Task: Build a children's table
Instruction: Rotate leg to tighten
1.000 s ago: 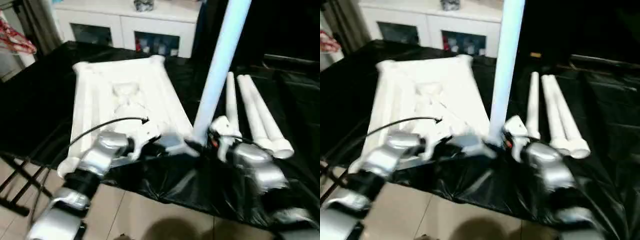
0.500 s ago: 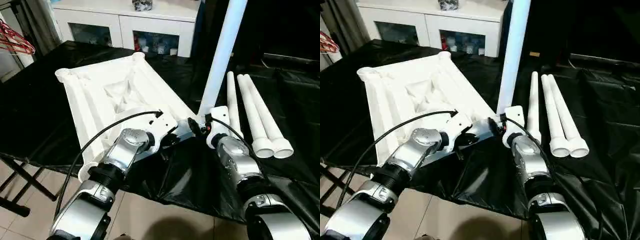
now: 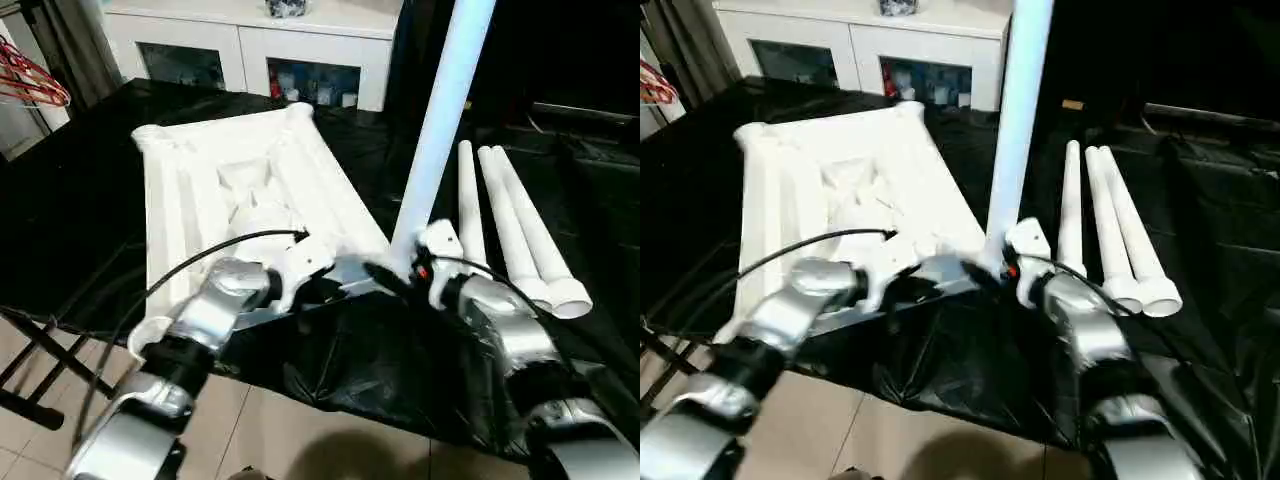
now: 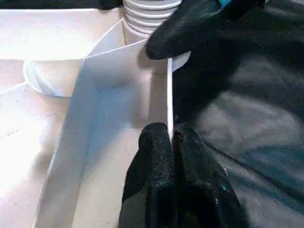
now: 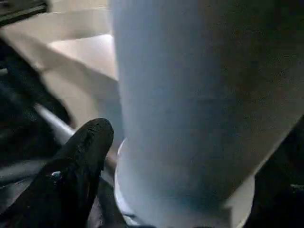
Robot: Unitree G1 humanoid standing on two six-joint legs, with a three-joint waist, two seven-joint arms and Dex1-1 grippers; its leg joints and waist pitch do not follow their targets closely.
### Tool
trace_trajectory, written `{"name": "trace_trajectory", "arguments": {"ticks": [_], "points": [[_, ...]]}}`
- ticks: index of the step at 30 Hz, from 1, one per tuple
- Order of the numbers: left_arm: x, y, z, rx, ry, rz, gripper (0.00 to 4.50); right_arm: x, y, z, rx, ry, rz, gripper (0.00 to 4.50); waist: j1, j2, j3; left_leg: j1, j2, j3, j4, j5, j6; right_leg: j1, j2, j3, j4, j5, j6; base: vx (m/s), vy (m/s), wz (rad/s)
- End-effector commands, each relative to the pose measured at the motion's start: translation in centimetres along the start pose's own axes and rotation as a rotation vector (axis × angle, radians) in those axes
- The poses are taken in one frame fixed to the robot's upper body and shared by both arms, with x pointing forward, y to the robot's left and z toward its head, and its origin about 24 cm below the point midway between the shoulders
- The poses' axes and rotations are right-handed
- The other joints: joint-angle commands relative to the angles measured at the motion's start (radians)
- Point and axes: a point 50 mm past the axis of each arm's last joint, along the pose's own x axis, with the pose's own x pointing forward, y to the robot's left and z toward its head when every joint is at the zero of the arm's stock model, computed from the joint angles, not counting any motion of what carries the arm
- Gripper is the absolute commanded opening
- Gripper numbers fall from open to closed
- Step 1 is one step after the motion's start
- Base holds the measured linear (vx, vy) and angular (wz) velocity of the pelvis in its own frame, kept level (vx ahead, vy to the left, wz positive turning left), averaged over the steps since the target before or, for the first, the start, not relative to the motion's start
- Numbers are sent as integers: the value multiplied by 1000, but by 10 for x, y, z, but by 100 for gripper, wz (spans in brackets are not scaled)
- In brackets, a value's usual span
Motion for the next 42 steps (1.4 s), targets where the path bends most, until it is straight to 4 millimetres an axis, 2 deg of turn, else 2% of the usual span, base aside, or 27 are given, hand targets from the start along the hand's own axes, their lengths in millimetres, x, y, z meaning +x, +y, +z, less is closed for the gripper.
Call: {"name": "trace_trajectory", "arguments": {"ticks": [1,3,7,8,10,14,17,21,23,25,27,29,30,33,34,36,38,42], "points": [[6,-11,8,34,-57,-106,0,-2,7,-5,7,30,85,390,2,-12,-53,9,60,-15,-61,-141,98,44,-85,41,-64,-18,-254,0,0,0],[-1,-13,5,45,-50,-146,0,-14,7,-6,-1,51,170,390,3,-12,-53,10,59,-14,-60,-140,101,44,-84,40,-64,-19,-256,0,0,0],[-7,-16,2,37,-44,-215,0,-21,8,-5,-12,62,222,374,9,-12,-51,10,62,-14,-62,-155,97,42,-88,42,-68,-70,-251,0,0,0],[-9,-18,1,39,-38,-240,0,-23,8,-4,-13,67,234,352,8,-10,-51,10,61,-13,-61,-160,92,41,-87,42,-69,-80,-252,0,0,0],[-11,-19,0,39,-30,-260,0,-23,9,-4,-27,80,254,344,8,-11,-50,11,61,-14,-63,-163,85,40,-86,41,-70,-95,-247,0,0,0],[-13,-18,-2,38,-14,-271,0,-23,12,-5,-24,89,274,301,7,-11,-52,10,61,-15,-63,-148,82,41,-86,42,-66,-69,-251,0,0,0],[-14,-17,-3,38,-13,-260,0,-22,15,-6,-20,89,287,289,8,-11,-53,9,59,-14,-60,-132,88,42,-86,41,-64,-32,-257,0,0,0],[-14,-15,-3,39,-12,-230,0,-19,19,-7,-4,80,291,280,9,-11,-54,10,59,-14,-59,-128,91,43,-86,41,-63,-35,-255,0,0,0],[-6,-4,0,20,-18,-74,0,-6,17,-12,18,73,161,279,8,-12,-54,10,59,-14,-59,-130,89,42,-86,41,-64,-41,-253,0,0,0],[2,5,5,-18,-31,67,0,9,15,-17,40,76,-1,278,-7,-11,-47,17,55,-16,-66,-189,38,36,-89,42,-77,-158,-246,0,0,0],[12,10,10,-60,-32,184,0,25,15,-21,107,74,-156,277,-12,-13,-44,18,54,-20,-71,-224,16,37,-92,44,-85,-245,-224,0,0,0],[15,11,12,-70,-28,216,0,30,16,-21,130,73,-196,277,-14,-14,-44,20,54,-21,-72,-239,8,35,-93,46,-89,-288,-205,0,0,0],[18,12,13,-87,-32,243,0,34,17,-21,151,71,-230,277,-12,-14,-45,19,53,-20,-71,-231,15,35,-92,47,-92,-284,-194,0,0,0],[32,12,22,-127,-53,309,0,53,26,-20,219,64,-333,277,-14,-12,-46,17,52,-19,-72,-206,16,32,-89,48,-86,-238,-195,0,0,0],[36,11,25,-126,-59,307,0,58,29,-20,228,58,-343,312,-13,-11,-48,16,53,-20,-71,-194,18,34,-89,47,-85,-217,-197,0,0,0],[41,6,28,-111,-66,285,0,66,36,-17,217,42,-328,347,-11,-11,-50,13,52,-18,-69,-184,28,36,-91,47,-83,-183,-201,0,0,0],[44,2,29,-90,-64,254,0,69,39,-15,213,24,-312,350,-10,-8,-51,12,52,-18,-67,-174,38,37,-90,47,-80,-154,-204,0,0,0],[43,-2,28,-66,-70,201,0,67,37,-11,206,4,-286,393,-12,-8,-49,13,52,-18,-69,-196,45,38,-89,47,-82,-161,-207,0,0,0]]}}
